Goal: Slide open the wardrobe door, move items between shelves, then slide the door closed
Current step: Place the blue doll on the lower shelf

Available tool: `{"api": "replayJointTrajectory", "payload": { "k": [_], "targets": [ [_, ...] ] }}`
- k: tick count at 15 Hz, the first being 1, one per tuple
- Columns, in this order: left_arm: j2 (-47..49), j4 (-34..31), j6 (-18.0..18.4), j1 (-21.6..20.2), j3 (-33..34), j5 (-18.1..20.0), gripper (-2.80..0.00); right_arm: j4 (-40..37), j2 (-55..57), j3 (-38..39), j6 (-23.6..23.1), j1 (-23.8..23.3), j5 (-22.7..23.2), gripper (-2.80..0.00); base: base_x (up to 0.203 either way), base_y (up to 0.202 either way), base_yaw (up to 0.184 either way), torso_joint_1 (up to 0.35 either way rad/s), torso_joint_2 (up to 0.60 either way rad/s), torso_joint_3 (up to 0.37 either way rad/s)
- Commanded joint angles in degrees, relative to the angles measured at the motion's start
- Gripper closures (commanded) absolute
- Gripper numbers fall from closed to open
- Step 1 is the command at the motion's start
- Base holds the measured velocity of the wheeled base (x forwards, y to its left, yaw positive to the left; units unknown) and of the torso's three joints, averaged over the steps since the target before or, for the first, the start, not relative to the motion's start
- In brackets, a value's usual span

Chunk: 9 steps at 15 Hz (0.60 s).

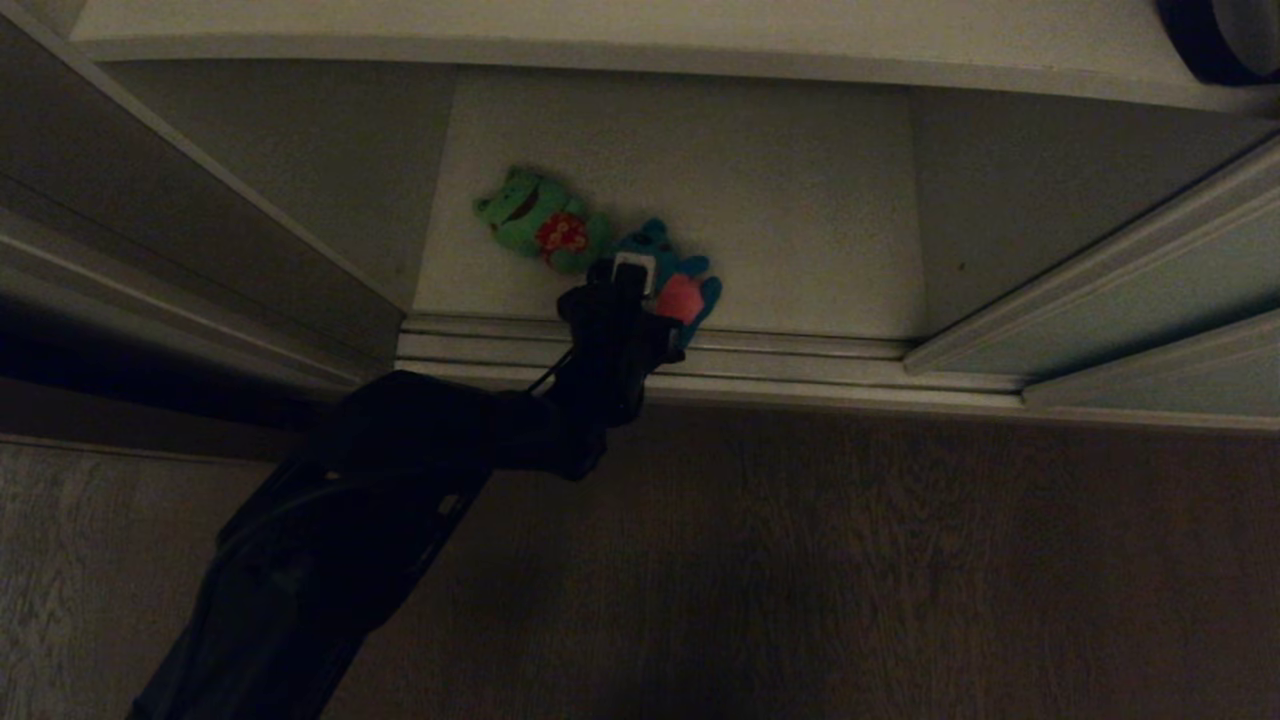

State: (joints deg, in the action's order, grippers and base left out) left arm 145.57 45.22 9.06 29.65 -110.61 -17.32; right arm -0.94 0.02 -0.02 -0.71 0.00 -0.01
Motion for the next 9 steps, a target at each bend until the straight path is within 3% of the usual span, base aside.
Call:
{"api": "replayJointTrajectory", "payload": {
  "k": [1, 2, 9],
  "targets": [
    [-1.9, -10.4, -3.1, -0.1, -0.4, -0.6, 0.0, 0.0, 0.0, 0.0, 0.0, 0.0, 0.0, 0.0, 0.0, 0.0, 0.0, 0.0, 0.0, 0.0],
    [-1.6, -11.5, -5.4, -0.1, -0.4, -0.3, 0.0, 0.0, 0.0, -0.1, 0.0, 0.0, 0.0, 0.0, 0.0, 0.0, 0.0, 0.0, 0.0, 0.0],
    [-0.3, -13.1, -7.4, -0.6, -0.4, 3.2, 0.0, 0.0, -0.1, 0.0, 0.0, 0.0, 0.0, 0.0, 0.0, 0.0, 0.0, 0.0, 0.0, 0.0]
  ]
}}
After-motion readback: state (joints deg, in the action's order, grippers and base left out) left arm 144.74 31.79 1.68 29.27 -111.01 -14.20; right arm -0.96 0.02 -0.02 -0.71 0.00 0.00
